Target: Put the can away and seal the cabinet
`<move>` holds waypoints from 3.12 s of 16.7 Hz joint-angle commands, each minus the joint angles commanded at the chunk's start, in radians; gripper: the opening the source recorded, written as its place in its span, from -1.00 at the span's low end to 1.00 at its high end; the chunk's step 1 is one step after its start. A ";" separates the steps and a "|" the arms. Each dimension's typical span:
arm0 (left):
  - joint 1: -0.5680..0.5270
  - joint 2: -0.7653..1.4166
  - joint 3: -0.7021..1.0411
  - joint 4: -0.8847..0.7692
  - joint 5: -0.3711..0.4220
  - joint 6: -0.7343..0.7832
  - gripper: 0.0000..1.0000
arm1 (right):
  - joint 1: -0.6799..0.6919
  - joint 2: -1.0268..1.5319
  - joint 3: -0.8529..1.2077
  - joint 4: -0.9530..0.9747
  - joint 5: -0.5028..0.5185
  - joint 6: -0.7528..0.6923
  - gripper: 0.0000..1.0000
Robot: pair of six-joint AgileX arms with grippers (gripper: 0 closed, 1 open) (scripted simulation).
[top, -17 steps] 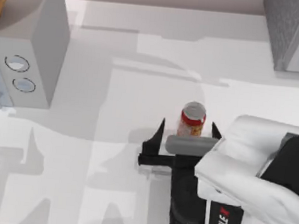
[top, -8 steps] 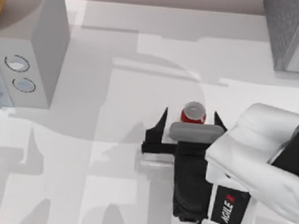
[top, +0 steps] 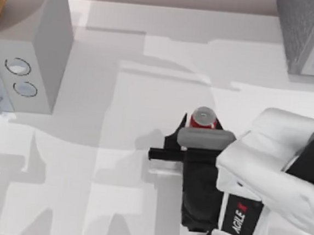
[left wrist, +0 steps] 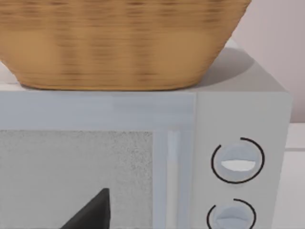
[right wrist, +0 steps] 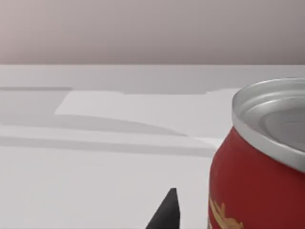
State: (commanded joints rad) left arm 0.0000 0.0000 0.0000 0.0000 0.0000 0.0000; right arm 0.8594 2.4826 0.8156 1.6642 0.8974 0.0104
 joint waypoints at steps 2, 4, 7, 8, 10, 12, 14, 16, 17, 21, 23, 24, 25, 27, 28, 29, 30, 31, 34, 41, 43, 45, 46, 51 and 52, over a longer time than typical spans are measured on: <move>0.000 0.000 0.000 0.000 0.000 0.000 1.00 | 0.000 0.000 0.000 0.000 0.000 0.000 -0.51; 0.000 0.000 0.000 0.000 0.000 0.000 1.00 | 0.000 0.000 0.000 0.000 0.000 0.000 -0.81; 0.000 0.000 0.000 0.000 0.000 0.000 1.00 | 0.000 0.000 0.000 0.000 0.000 0.000 -1.00; 0.000 0.000 0.000 0.000 0.000 0.000 1.00 | 0.000 0.000 0.000 0.000 0.000 0.000 -1.00; 0.000 0.000 0.000 0.000 0.000 0.000 1.00 | 0.000 0.000 0.000 0.000 0.000 0.000 -1.00; 0.000 0.000 0.000 0.000 0.000 0.000 1.00 | 0.000 0.000 0.000 0.000 0.000 0.000 -1.00; 0.000 0.000 0.000 0.000 0.000 0.000 1.00 | 0.002 0.001 0.000 0.000 0.000 0.002 -1.00; 0.000 0.000 0.000 0.000 0.000 0.000 1.00 | 0.002 -0.013 -0.001 -0.014 0.000 0.002 -1.00; 0.000 0.000 0.000 0.000 0.000 0.000 1.00 | 0.003 -0.035 -0.002 -0.035 -0.001 0.002 -1.00; 0.000 0.000 0.000 0.000 0.000 0.000 1.00 | 0.003 -0.194 -0.012 -0.185 -0.002 0.004 -1.00; 0.000 0.000 0.000 0.000 0.000 0.000 1.00 | 0.003 -0.297 -0.018 -0.283 -0.003 0.006 -1.00; 0.000 0.000 0.000 0.000 0.000 0.000 1.00 | 0.004 -0.349 -0.021 -0.332 -0.004 0.006 -1.00; 0.000 0.000 0.000 0.000 0.000 0.000 1.00 | 0.004 -0.400 -0.024 -0.381 -0.004 0.007 -1.00; 0.000 0.000 0.000 0.000 0.000 0.000 1.00 | 0.004 -0.493 -0.030 -0.470 -0.005 0.008 -1.00; 0.000 0.000 0.000 0.000 0.000 0.000 1.00 | 0.004 -0.533 -0.032 -0.507 -0.006 0.009 -1.00; 0.000 0.000 0.000 0.000 0.000 0.000 1.00 | 0.004 -0.565 -0.034 -0.538 -0.006 0.009 -1.00; 0.000 0.000 0.000 0.000 0.000 0.000 1.00 | 0.004 -0.590 -0.036 -0.562 -0.006 0.010 -1.00; 0.000 0.000 0.000 0.000 0.000 0.000 1.00 | 0.004 -0.606 -0.037 -0.577 -0.006 0.010 -1.00; 0.000 0.000 0.000 0.000 0.000 0.000 1.00 | 0.004 -0.611 -0.037 -0.581 -0.006 0.010 -1.00; 0.000 0.000 0.000 0.000 0.000 0.000 1.00 | -0.063 -0.748 -0.094 -0.662 -0.075 0.011 -1.00; 0.000 0.000 0.000 0.000 0.000 0.000 1.00 | -0.115 -0.862 -0.142 -0.728 -0.130 0.010 -1.00; 0.000 0.000 0.000 0.000 0.000 0.000 1.00 | -0.179 -1.001 -0.201 -0.809 -0.196 0.008 -1.00; 0.000 0.000 0.000 0.000 0.000 0.000 1.00 | -0.215 -1.077 -0.234 -0.853 -0.233 0.008 -1.00; 0.000 0.000 0.000 0.000 0.000 0.000 1.00 | -0.412 -1.509 -0.414 -1.102 -0.439 0.003 -1.00; 0.000 0.000 0.000 0.000 0.000 0.000 1.00 | -0.454 -1.599 -0.451 -1.154 -0.482 0.001 -1.00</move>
State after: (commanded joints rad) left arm 0.0000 0.0000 0.0000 0.0000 0.0000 0.0000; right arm 0.4054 0.8833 0.3643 0.5098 0.4158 0.0119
